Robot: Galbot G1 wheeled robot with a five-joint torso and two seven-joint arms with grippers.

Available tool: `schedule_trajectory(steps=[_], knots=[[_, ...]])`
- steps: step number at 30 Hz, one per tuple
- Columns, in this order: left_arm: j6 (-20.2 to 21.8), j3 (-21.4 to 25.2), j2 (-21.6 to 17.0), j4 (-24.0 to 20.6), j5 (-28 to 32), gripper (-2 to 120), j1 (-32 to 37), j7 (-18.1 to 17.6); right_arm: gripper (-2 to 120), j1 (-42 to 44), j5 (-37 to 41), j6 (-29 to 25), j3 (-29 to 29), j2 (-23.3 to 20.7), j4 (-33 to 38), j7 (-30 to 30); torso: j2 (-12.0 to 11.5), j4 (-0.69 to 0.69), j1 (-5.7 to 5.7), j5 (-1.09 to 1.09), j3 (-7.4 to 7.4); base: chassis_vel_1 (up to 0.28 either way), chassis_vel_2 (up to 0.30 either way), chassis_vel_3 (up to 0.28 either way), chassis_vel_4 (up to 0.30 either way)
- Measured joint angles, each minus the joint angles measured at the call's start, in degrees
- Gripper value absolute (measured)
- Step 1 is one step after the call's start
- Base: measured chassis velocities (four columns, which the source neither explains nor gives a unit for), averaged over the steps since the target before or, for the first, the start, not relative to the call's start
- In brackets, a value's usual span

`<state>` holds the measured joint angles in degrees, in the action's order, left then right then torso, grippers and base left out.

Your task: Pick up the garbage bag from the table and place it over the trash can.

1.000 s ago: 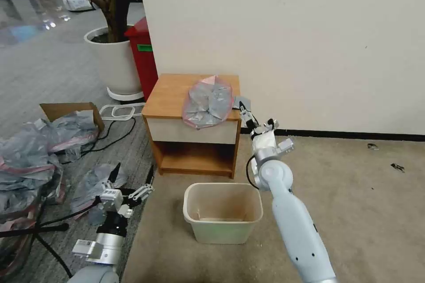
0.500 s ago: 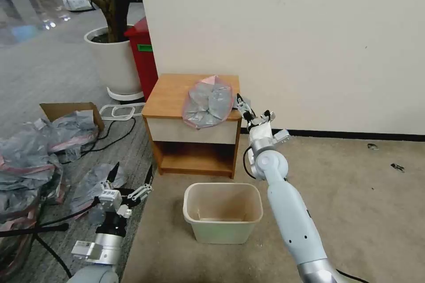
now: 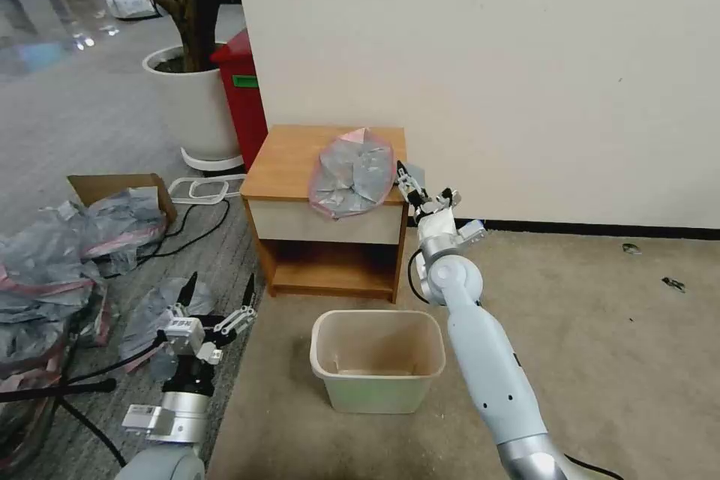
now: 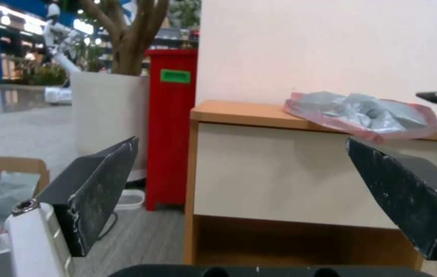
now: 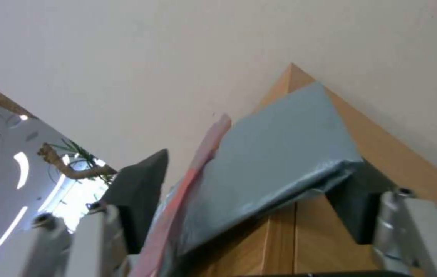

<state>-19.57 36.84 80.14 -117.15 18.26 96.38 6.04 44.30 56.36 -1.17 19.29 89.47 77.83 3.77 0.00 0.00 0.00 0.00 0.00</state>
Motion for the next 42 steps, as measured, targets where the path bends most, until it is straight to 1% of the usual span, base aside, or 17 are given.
schedule_trajectory(steps=[1,2,6,9,10,12,13,15,16,19,31,34,35,36,39,40,42], knots=[[0.0,0.0,0.0,0.0,0.1,100,0.0,-0.2,65,0.0,-0.2,-0.1,0.0,0.0,0.0,0.0,0.0,0.0,0.0,0.0,0.0,0.0,0.0,0.0,0.0],[0.0,0.0,0.0,0.0,0.1,100,0.0,-0.2,65,0.0,-0.2,-0.1,0.0,0.0,0.0,0.0,0.0,0.0,0.0,0.0,0.0,0.0,0.0,0.0,0.0],[0.1,0.0,0.0,0.0,0.4,100,0.1,-0.8,46,0.0,-0.7,-0.4,-0.1,0.1,0.0,0.1,0.0,0.0,0.0,0.0,0.0,0.0,0.0,0.0,0.0],[0.1,0.0,0.0,0.0,0.4,100,0.1,-0.8,40,0.0,-0.8,-0.6,-0.1,0.0,0.0,0.2,0.0,0.0,0.0,0.0,0.0,0.0,0.0,0.0,0.0],[0.1,0.0,0.0,0.0,0.4,100,0.1,-0.8,40,0.0,-0.8,-0.6,-0.1,0.0,0.0,0.2,0.0,0.0,0.0,0.0,0.0,0.0,0.0,0.0,0.0],[0.1,-0.1,0.2,0.0,0.3,100,0.3,-0.8,25,0.1,-1.0,-0.8,-0.1,-0.2,0.0,0.6,0.0,0.0,-0.01,0.0,0.0,0.0,0.0,0.0,0.0],[0.1,-0.1,0.2,0.0,0.3,100,0.3,-0.8,25,0.1,-1.0,-0.8,-0.1,-0.2,0.0,0.6,0.0,0.0,-0.01,0.0,0.0,0.0,0.0,0.0,0.0],[0.1,-0.2,0.3,-0.1,0.3,100,0.3,-0.9,14,0.1,-1.0,-0.9,0.0,-0.2,0.0,0.7,0.0,0.0,0.0,0.0,0.0,0.0,0.0,0.0,0.0],[0.1,-0.2,0.3,-0.1,0.3,100,0.3,-0.9,14,0.1,-1.0,-0.9,0.0,-0.2,0.0,0.7,0.0,0.0,0.0,0.0,0.0,0.0,0.0,0.0,0.0],[0.1,-0.2,0.2,-0.2,0.3,100,0.3,-1.0,0,0.1,-1.1,-1.0,0.0,-0.3,0.1,0.7,0.0,0.0,-0.01,0.0,0.0,0.0,0.0,0.0,0.0],[0.1,-0.4,0.2,-0.2,0.2,100,0.3,-1.0,0,0.5,-1.3,-1.4,-0.8,-0.5,1.1,0.0,0.0,0.0,0.0,0.0,0.0,0.0,0.0,0.0,0.0],[0.1,-0.6,0.3,-0.1,0.1,100,0.4,-1.0,0,1.7,0.0,-1.1,-2.1,-1.1,4.1,-3.3,0.0,0.0,0.0,0.0,0.0,0.0,0.0,0.0,0.0],[0.1,-0.6,0.3,0.0,0.1,100,0.4,-1.0,0,2.9,0.8,-0.5,-3.4,-1.8,6.4,-5.8,0.0,0.01,0.0,0.0,0.0,0.0,0.0,0.0,0.0],[0.1,-0.6,0.3,0.0,0.1,100,0.4,-1.0,0,2.9,0.8,-0.5,-3.4,-1.8,6.4,-5.8,0.0,0.01,0.0,0.0,0.0,0.0,0.0,0.0,0.0],[0.1,-0.7,0.3,0.4,0.1,100,0.1,-1.0,0,6.3,0.9,1.4,-6.7,-3.4,13.8,-10.6,0.0,0.01,0.0,-0.01,0.0,0.0,0.0,0.0,0.0],[0.1,-0.7,0.3,0.4,0.1,100,0.1,-1.0,0,6.3,0.9,1.4,-6.7,-3.4,13.8,-10.6,0.0,0.01,0.0,-0.01,0.0,0.0,0.0,0.0,0.0],[0.1,-0.7,0.3,0.6,0.1,100,0.0,-1.0,0,10.0,-0.7,3.2,-9.9,-5.2,20.3,-14.1,0.0,0.01,0.0,0.01,-0.01,0.0,0.0,0.0,0.0]])
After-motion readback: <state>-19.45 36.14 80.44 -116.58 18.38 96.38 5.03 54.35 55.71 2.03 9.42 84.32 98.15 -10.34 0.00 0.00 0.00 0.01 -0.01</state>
